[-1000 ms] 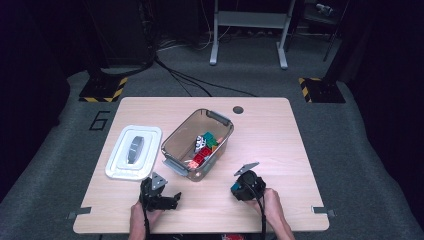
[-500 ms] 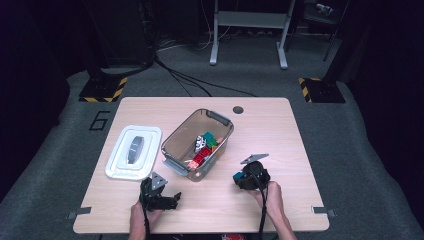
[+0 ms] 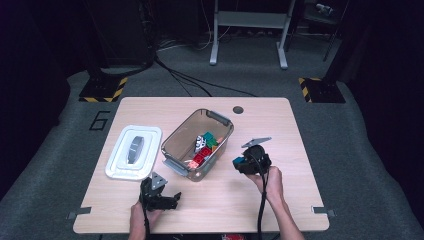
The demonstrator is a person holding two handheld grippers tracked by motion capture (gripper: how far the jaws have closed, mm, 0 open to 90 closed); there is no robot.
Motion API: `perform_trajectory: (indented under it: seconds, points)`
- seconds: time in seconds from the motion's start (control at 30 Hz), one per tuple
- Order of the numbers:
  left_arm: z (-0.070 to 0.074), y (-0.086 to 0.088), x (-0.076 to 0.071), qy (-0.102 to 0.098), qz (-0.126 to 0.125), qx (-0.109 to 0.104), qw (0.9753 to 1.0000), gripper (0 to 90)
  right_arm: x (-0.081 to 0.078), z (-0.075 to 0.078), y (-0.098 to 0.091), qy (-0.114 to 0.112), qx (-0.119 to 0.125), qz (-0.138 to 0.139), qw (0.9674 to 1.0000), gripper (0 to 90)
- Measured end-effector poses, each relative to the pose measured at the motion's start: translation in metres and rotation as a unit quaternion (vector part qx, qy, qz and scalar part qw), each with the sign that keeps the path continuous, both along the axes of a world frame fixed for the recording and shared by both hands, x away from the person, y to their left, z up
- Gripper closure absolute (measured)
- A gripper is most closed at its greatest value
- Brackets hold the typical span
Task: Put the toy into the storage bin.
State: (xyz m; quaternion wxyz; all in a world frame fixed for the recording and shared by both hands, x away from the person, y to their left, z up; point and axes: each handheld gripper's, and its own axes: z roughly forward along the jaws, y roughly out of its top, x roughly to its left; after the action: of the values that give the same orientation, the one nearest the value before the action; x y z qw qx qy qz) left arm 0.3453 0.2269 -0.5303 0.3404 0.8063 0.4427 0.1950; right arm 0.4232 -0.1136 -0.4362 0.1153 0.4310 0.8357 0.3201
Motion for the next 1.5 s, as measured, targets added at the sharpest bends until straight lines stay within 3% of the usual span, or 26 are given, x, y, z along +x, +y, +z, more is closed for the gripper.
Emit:
perform_trajectory:
  seconds: [0.57,0.77,1.13,1.5]
  points:
    - [0.000,0.000,0.000,-0.001,0.001,-0.001,1.0000,5.4,0.018,0.066,0.022,-0.045,-0.006,0.015,0.9989,58.6]
    - [0.000,0.000,0.000,-0.001,0.001,-0.001,1.0000,5.4,0.026,0.081,0.034,-0.055,-0.010,0.023,0.9982,58.6]
    - [0.000,0.000,0.000,-0.001,0.000,0.001,1.0000,5.5,0.036,0.086,0.069,-0.043,-0.007,0.054,0.9976,58.5]
    - [0.000,0.000,0.000,-0.001,0.000,0.001,1.0000,5.6,0.024,0.068,0.114,-0.014,-0.023,0.104,0.9942,58.4]
